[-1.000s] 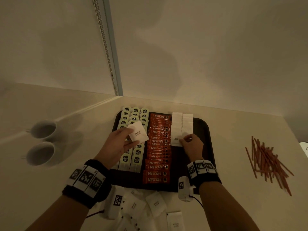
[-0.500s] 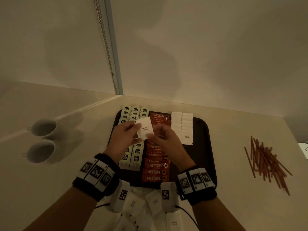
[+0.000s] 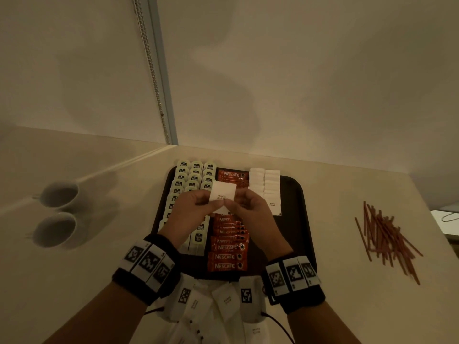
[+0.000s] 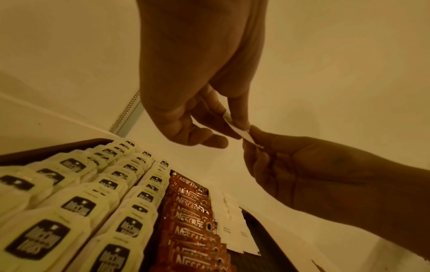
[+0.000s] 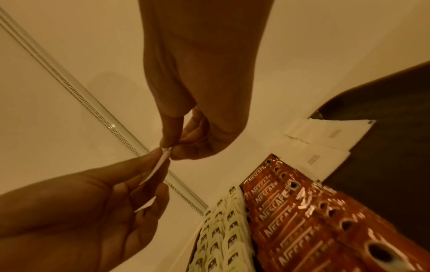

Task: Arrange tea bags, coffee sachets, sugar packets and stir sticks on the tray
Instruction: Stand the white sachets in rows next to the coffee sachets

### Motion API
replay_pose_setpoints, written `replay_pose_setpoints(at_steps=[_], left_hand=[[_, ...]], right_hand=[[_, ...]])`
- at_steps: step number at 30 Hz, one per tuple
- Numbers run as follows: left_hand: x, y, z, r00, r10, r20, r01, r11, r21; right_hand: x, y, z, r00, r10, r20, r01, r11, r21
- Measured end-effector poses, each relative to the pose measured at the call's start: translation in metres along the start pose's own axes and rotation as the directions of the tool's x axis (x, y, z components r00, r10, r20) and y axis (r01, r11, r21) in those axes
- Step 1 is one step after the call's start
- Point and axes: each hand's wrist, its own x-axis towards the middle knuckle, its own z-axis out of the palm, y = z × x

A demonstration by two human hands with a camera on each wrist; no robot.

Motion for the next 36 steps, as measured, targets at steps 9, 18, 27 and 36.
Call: replay_pose_setpoints(at_steps=[9, 18, 27, 36], left_hand=[[-0.024, -0.033, -0.052, 0.983, -0.169, 0.074, 0.156, 0.976, 0.153], [-0.091, -0.116, -0.136, 0.91, -0.389, -0.145, 0.406, 0.906, 0.117], [-0.115, -0.139, -0.162, 0.841, -0.487, -0.237, 0.496, 0.868, -0.024], [-0.123, -0.141, -0.173, 0.815, -0.502, -0.289, 0.503, 0.861, -0.077]], right_hand=[[0.009, 0.037, -0.082, 0.926, 0.192, -0.326, -0.195, 0.981, 0.023], [0.032, 0.084, -0.128, 0.881, 0.118, -0.459, -0.356, 0.804, -0.477], [0.039, 0.082, -0.115, 0.825, 0.094, -0.557, -0.414, 0.772, -0.483], [0.047, 0.082, -0.109, 0.794, 0.125, -0.596, -0.48, 0.729, -0.487]])
